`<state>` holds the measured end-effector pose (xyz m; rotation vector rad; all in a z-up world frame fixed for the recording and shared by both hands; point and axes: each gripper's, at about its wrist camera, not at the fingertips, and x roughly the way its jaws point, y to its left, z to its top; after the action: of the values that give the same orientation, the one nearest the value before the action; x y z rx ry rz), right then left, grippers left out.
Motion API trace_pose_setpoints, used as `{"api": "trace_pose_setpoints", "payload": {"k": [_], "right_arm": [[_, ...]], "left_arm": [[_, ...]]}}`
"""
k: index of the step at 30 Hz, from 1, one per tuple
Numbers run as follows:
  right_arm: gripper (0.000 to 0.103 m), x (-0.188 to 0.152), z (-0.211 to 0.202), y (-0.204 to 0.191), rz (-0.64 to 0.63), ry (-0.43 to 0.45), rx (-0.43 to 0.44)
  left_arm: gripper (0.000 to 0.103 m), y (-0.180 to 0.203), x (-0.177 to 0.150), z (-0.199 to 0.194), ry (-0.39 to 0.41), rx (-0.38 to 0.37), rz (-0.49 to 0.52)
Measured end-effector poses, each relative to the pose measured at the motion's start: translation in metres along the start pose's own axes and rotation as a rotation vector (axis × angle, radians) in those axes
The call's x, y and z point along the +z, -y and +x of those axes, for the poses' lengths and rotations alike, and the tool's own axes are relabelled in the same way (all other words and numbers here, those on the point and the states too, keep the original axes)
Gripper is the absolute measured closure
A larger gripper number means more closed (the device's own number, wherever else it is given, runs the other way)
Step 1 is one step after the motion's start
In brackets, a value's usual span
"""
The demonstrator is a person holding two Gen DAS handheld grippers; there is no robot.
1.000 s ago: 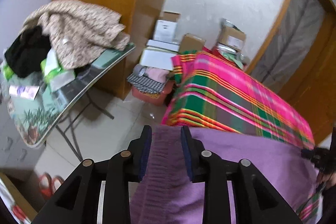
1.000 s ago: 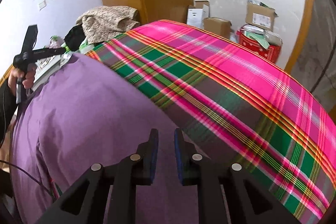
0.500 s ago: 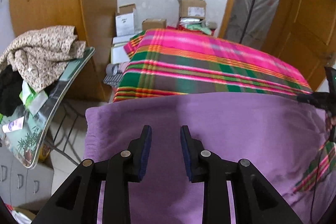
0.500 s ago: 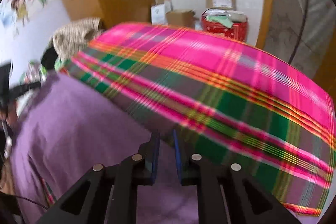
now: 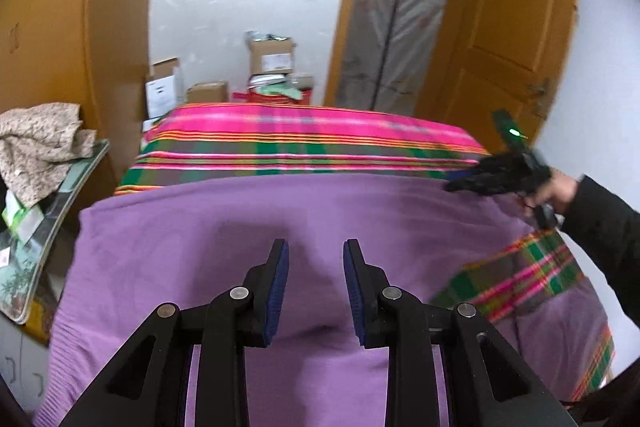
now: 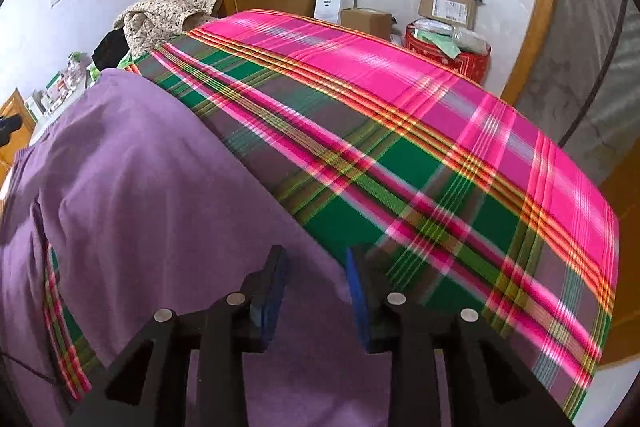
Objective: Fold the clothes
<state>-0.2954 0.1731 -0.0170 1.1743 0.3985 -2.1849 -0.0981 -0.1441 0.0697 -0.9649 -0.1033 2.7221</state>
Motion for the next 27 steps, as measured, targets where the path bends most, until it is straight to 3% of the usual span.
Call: {"api": "trace_pose_setpoints", "payload": {"k": [2,4,5,10,17,19,23,27], "right_arm": [[0.073,0.000,0.002,0.002,-0.003,0.005,0.019],[0.087,0.000,0.001,0.000,-0.008,0.000,0.050],[0.099,0.001,0.001,-0.003,-0.028,-0.006,0.070],[0.099,0.011,0.002,-0.004,-0.068,-0.005,0.000],[0.094,0.014,0.000,0.010,0.006,0.003,-0.040],[0.092,0.005,-0.013,0.018,0.014,0.013,-0.049],[0.075,-0.023,-0.032,0.045,0.058,-0.016,-0.048],[0.072,-0.050,-0.041,0.066,0.084,-0.055,-0.073]], "left_arm": [[0.074,0.013,-0.006,0.001,-0.007,-0.016,0.005],[0.074,0.022,-0.012,0.003,-0.019,-0.037,-0.002],[0.074,0.024,-0.015,0.006,-0.027,-0.043,-0.013],[0.074,0.021,-0.023,0.021,-0.063,-0.042,-0.072],[0.074,0.022,-0.026,0.036,-0.098,-0.014,-0.100],[0.074,0.023,-0.027,0.039,-0.108,-0.008,-0.100],[0.074,0.025,-0.028,0.043,-0.124,-0.009,-0.095],[0.074,0.030,-0.029,0.048,-0.136,-0.019,-0.090]]}}
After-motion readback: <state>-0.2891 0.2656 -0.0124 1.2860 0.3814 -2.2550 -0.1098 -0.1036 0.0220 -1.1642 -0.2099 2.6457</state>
